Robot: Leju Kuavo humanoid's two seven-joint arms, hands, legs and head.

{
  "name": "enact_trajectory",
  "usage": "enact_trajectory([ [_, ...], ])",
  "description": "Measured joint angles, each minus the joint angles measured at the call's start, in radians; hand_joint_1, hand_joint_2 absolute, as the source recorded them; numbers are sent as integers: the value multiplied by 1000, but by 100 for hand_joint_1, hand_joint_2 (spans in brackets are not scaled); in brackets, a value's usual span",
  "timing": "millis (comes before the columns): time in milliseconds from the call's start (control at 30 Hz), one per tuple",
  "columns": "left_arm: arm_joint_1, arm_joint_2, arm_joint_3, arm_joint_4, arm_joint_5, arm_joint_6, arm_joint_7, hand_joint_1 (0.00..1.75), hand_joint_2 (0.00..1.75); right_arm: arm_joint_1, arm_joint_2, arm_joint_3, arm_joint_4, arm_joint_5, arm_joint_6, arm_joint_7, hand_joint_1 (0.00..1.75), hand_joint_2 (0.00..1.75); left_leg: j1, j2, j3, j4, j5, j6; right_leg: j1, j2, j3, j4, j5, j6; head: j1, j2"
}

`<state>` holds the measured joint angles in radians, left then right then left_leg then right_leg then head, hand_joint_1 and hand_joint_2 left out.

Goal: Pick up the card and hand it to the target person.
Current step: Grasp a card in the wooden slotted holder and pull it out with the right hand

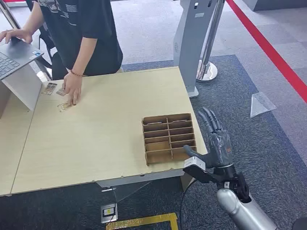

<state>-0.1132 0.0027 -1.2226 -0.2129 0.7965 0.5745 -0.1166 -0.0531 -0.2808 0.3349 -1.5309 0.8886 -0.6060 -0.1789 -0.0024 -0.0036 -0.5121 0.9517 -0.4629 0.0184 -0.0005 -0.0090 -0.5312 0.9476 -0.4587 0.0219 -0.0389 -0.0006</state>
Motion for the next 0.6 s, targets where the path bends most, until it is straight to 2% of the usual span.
enact_trajectory([
  [367, 0, 0, 0, 0, 0, 0, 11, 0, 175, 0, 1, 1, 3, 5, 1, -5, 0, 175, 0, 0, 0, 0, 0, 0, 0, 0, 0, 0, 0, 0, 0, 0],
  [600, 0, 0, 0, 0, -4, -2, 15, 0, 175, -21, 2, 4, 21, 230, 95, 100, 0, 175, 0, 0, 0, 0, 0, 0, 0, 0, 0, 0, 0, 0, 0, 0],
])
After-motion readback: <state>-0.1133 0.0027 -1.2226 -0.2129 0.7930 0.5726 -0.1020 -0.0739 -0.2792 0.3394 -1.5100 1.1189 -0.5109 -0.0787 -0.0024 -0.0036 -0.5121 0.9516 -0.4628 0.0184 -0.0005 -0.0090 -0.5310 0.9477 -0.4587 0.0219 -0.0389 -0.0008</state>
